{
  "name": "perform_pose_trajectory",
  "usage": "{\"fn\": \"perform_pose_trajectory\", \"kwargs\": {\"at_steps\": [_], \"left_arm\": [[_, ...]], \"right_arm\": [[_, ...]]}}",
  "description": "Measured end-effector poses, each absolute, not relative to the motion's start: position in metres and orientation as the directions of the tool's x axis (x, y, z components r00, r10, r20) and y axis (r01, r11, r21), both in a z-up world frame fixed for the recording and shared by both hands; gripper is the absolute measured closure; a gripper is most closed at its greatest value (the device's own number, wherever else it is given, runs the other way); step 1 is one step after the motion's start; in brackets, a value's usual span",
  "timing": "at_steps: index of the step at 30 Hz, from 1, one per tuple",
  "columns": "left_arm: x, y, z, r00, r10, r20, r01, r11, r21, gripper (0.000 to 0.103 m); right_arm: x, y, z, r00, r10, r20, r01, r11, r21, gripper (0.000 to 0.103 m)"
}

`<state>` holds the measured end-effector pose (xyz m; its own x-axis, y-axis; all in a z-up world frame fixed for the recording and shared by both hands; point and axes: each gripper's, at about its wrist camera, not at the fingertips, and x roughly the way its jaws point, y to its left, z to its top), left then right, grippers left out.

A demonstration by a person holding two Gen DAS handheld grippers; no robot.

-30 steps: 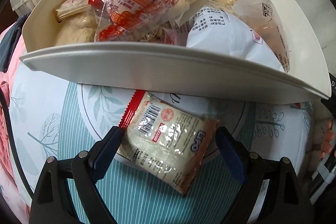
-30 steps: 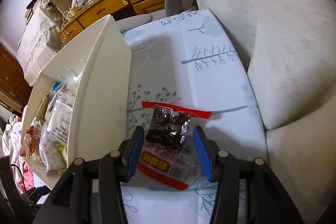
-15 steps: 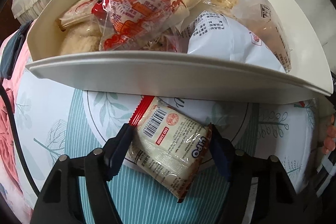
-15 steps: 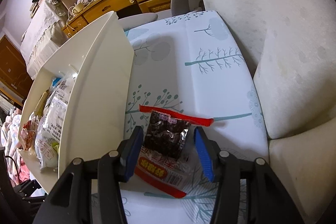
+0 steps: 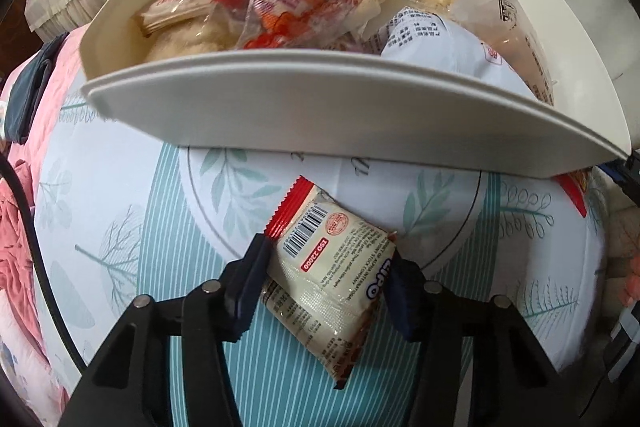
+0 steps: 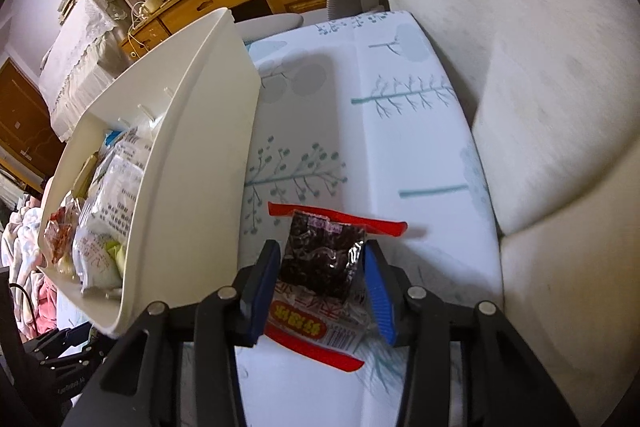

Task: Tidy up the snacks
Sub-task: 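Carry both packs over the white tray and release them inside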

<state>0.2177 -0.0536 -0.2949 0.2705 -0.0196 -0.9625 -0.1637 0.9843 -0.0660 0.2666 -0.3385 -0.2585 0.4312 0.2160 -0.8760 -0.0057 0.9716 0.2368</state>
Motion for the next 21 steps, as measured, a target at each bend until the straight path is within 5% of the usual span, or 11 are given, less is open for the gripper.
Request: {"fn": "perform_pose_trajectory", "kwargs": {"at_steps": [21], "left_arm": [[0.160,-0.018,-0.198,0.288,-0.155,-0.945,-0.129,0.972,-0.198,0.058]], "right_arm": [[0.209,-0.330,-0.171,0.549,0.209,-0.810,0.015,0.966,0.259,0.061]]}}
